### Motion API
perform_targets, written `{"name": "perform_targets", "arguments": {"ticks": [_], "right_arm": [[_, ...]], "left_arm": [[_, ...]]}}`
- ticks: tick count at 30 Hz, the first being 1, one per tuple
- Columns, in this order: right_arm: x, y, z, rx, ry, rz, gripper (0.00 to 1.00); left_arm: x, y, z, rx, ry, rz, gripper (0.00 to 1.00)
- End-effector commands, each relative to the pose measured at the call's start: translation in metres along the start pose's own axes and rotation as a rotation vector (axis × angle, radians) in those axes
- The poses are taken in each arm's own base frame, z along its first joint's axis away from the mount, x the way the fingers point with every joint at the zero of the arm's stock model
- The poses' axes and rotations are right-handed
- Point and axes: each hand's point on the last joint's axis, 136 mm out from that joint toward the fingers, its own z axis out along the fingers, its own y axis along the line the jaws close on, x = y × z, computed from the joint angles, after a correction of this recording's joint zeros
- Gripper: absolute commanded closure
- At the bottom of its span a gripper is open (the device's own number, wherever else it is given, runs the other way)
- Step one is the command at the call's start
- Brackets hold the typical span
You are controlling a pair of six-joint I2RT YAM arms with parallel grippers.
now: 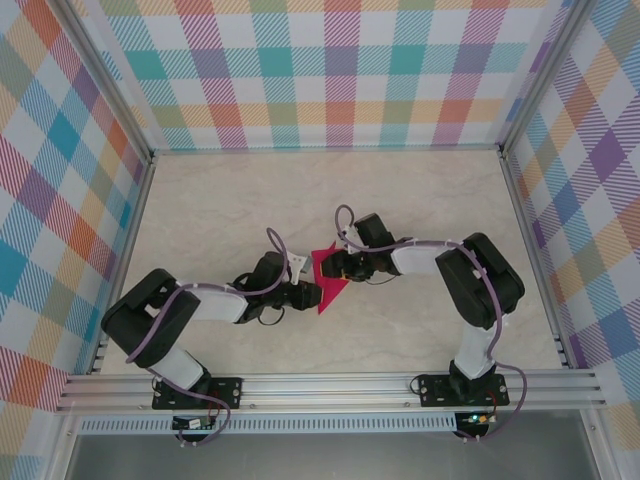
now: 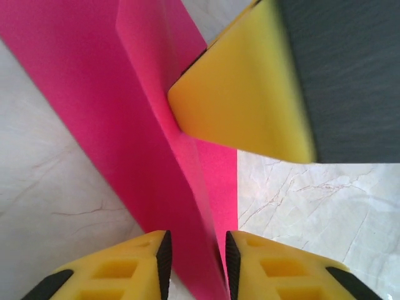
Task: Fold a paper plane with a square sheet of paper (pick it up from the middle)
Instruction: Fourth fold the wing at the center of the table.
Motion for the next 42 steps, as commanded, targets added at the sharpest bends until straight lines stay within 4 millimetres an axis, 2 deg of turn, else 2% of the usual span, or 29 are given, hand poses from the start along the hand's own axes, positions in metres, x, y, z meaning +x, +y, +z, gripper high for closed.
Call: {"name": "perform_targets", "arguments": {"ticks": [1,5,8,13,19,25,32,42], "right_arm": [[0.036,-0.063,0.010,0.255,0.122,0.094,0.43],[0.041,-0.072,0.015,0.311,0.148,0.114,0.43],[0.044,-0.076,0.017,0.346,0.164,0.121,0.43],[0.051,-0.081,0.018,0.386,0.199,0.149,0.41],[0.053,-0.084,0.017,0.423,0.227,0.164,0.39],[0.056,-0.087,0.020,0.436,0.247,0.190,0.40],[0.056,-0.083,0.021,0.418,0.250,0.189,0.40],[0.055,-0.081,0.021,0.408,0.253,0.183,0.40]], "left_arm": [[-0.008,0.010,-0.020,-0.067,-0.040,-0.024,0.67],[-0.012,0.014,-0.029,-0.095,-0.074,-0.095,0.67],[-0.015,0.009,-0.025,-0.053,-0.092,-0.167,0.71],[-0.018,-0.001,-0.015,0.055,-0.121,-0.239,0.84],[-0.024,-0.004,-0.013,0.097,-0.167,-0.284,0.91],[-0.028,0.006,-0.015,0.049,-0.207,-0.310,0.99],[-0.026,0.007,-0.002,0.054,-0.162,-0.326,1.00],[-0.026,0.013,0.001,0.026,-0.166,-0.330,1.00]]}}
